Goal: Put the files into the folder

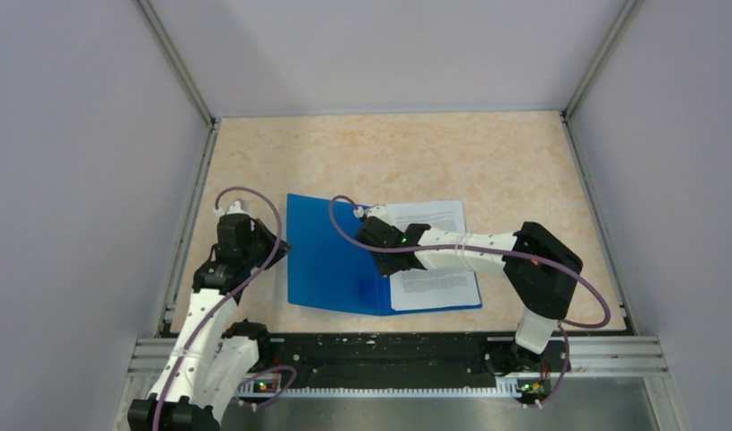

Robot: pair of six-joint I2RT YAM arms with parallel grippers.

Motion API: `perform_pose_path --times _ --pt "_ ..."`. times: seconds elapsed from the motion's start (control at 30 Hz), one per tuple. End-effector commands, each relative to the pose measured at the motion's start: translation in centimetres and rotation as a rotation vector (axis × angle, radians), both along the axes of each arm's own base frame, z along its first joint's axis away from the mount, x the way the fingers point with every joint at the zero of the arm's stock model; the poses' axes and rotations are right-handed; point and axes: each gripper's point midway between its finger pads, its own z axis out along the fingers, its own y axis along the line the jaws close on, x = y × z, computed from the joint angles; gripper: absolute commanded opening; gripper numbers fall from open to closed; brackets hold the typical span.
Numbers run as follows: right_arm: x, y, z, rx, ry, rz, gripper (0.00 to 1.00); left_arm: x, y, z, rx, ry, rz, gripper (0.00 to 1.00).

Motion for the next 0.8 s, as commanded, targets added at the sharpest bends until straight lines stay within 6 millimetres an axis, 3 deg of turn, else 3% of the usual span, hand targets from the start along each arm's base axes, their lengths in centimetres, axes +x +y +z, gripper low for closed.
perform_pose_path --times 0.0,0.57,0.77 --pt "-2.5 -3.6 -3.5 -0.154 0.083 -0.004 0.00 0.9 0.9 1.7 0.032 -0.072 0.043 0.00" --pt "-3.2 -5.2 -6.4 -0.196 0.115 -0.034 0.00 0.1 0.5 1.9 0.017 -0.085 0.016 0.00" --pt "-3.2 -3.5 -6.4 -0.127 0.131 -0.016 0.00 -0.1 0.0 1.7 -0.001 -0.084 -0.004 0.00"
